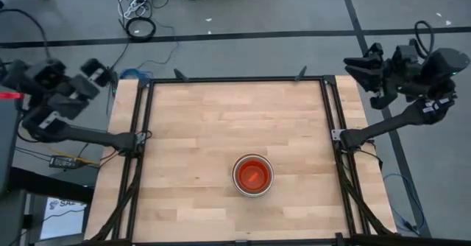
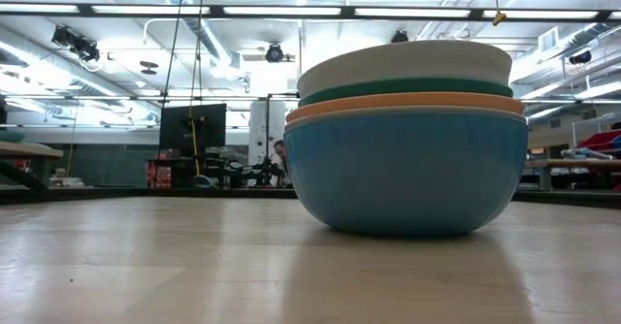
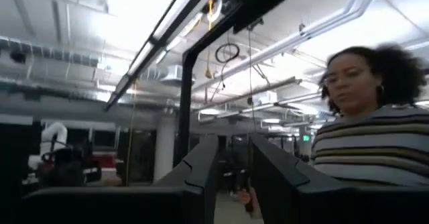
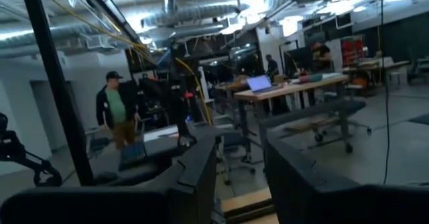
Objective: Nest bowls inside each other
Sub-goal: Return to Home Position
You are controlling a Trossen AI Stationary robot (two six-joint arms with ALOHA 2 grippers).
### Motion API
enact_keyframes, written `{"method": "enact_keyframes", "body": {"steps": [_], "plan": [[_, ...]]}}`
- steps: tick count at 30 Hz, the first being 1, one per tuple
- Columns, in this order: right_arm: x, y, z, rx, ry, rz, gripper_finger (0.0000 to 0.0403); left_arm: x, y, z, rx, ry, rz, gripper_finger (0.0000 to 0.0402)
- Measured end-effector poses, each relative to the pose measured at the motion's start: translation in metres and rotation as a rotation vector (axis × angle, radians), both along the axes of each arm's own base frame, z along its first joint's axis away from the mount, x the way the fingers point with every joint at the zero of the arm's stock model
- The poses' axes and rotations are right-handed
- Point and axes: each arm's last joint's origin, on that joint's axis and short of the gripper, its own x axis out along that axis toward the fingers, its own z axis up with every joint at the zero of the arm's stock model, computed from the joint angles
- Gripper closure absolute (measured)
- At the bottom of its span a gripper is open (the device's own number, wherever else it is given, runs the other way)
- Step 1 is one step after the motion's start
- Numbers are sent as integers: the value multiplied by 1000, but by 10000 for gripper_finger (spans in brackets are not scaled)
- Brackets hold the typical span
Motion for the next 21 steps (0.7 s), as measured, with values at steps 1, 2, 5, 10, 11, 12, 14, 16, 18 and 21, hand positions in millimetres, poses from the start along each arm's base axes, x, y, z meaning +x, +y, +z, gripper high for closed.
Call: {"method": "enact_keyframes", "body": {"steps": [1,2,5,10,11,12,14,16,18,21], "plan": [[-3,-1,-1,-1,0,0,289,-6,0,-4,-2,-7,3,312],[-6,-1,-2,-2,8,0,289,-8,0,-9,-5,-2,11,312],[-13,-3,-6,-7,37,-23,289,-11,1,-32,-27,47,38,312],[-25,-6,-12,-9,80,-60,289,-13,2,-75,-54,57,66,312],[-27,-7,-13,-10,83,-60,289,-12,2,-83,-55,37,65,312],[-29,-7,-14,-10,85,-60,289,-12,2,-90,-55,5,64,312],[-35,-8,-16,-3,89,-58,289,-13,2,-105,-57,-50,62,312],[-43,-10,-19,17,97,-55,289,-15,2,-119,-70,-89,52,312],[-49,-11,-22,33,100,-55,289,-16,3,-133,-101,-108,48,312],[-54,-12,-28,33,100,-46,289,-12,4,-151,-149,-116,53,312]]}}
